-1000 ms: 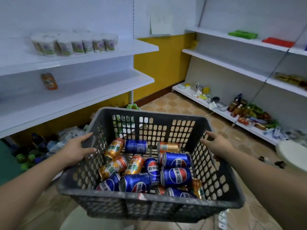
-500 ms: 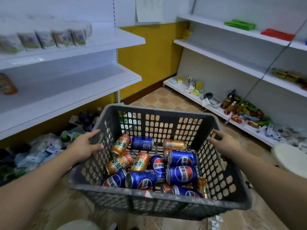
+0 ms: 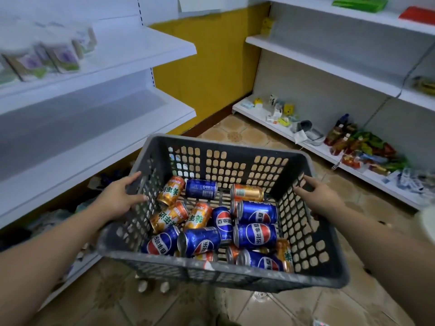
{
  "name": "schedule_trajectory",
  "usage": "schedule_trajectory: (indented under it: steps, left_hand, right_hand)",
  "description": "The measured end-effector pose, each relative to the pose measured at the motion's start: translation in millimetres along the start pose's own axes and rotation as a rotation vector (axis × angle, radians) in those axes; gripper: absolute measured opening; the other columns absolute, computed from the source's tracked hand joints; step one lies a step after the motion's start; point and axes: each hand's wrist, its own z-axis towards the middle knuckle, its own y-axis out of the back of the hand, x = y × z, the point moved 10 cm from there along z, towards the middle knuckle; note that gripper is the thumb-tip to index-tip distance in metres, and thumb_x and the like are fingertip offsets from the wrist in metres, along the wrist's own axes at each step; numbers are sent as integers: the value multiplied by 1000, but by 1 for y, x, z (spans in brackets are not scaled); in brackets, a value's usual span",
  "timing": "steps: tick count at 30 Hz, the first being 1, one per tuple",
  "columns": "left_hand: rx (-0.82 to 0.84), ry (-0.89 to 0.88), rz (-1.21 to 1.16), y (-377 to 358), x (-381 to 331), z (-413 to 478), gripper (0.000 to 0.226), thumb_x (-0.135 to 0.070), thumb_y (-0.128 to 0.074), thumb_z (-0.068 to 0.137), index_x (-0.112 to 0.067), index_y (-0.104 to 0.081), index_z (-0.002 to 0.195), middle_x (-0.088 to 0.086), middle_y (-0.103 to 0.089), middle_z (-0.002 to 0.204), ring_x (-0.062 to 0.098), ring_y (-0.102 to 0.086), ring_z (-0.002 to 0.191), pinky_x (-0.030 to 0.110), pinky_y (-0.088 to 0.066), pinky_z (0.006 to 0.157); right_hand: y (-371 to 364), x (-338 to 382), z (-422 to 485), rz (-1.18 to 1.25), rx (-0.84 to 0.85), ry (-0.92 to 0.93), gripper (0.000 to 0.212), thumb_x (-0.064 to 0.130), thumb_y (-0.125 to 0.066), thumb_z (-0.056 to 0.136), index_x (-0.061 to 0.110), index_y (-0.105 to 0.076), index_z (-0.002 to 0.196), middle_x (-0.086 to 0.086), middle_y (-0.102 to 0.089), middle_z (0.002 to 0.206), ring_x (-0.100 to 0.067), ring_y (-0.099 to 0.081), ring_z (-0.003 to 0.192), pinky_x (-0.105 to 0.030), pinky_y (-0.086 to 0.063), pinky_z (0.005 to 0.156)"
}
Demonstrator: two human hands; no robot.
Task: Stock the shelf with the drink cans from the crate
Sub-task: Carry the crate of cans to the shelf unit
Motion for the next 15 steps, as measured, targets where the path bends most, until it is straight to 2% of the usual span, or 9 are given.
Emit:
schedule_trajectory:
  steps: [4, 9, 13, 15]
  left_hand:
    - [-17, 23, 39, -7, -14, 30, 78, -18, -74, 81, -32, -34, 146, 13, -51, 135, 24, -56, 101, 36, -49, 86]
    - [-47, 51, 24, -10, -19, 54, 80, -18, -76, 79, -30, -34, 147, 10, -51, 137, 20, -54, 100, 38, -49, 92]
    - [-63, 72, 23, -7, -17, 68, 82, -18, -77, 79, -30, -34, 147, 10, -51, 138, 20, -56, 99, 39, -51, 88]
    - [-59, 83, 20, -4, -16, 76, 82, -17, -77, 78, -30, -34, 147, 9, -49, 140, 24, -56, 108, 41, -50, 92]
  right_hand:
    - [-1, 21, 53, -8, 28, 22, 63, 52, -55, 90, 40, -29, 146, -10, -49, 140, -22, -65, 84, -41, -59, 72]
    - [-4, 44, 104, -47, 71, 44, 65, 59, -53, 87, 45, -28, 145, -9, -50, 140, -26, -63, 100, -47, -54, 86]
    - [-6, 60, 127, -45, 112, 43, 63, 55, -53, 90, 43, -28, 146, -10, -54, 135, -27, -61, 104, -49, -53, 89]
    - [-9, 67, 132, -27, 123, 46, 62, 52, -54, 91, 41, -29, 147, -10, -54, 134, -28, -60, 106, -48, -53, 89]
